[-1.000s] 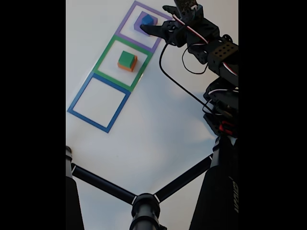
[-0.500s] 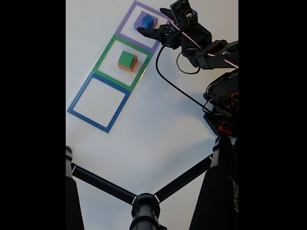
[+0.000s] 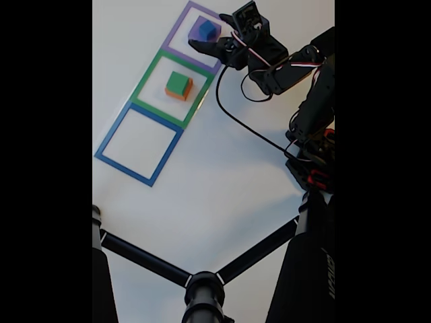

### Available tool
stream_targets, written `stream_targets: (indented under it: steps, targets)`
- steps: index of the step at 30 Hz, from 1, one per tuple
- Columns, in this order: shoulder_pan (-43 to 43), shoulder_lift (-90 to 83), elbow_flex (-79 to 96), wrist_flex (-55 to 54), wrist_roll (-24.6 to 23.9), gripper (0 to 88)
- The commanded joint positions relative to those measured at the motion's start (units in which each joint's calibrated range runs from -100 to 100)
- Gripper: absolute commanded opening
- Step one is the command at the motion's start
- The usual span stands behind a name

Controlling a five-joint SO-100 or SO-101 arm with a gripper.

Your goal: Tower of hanoi

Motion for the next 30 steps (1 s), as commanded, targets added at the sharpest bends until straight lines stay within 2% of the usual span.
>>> stream_targets:
  steps: [1,30]
  targets:
    - [-1.2,0.7,-1.5,-2.3,0.4,30.8]
    - [-5.0,5.4,-4.9,-2.5,0.4,12.6]
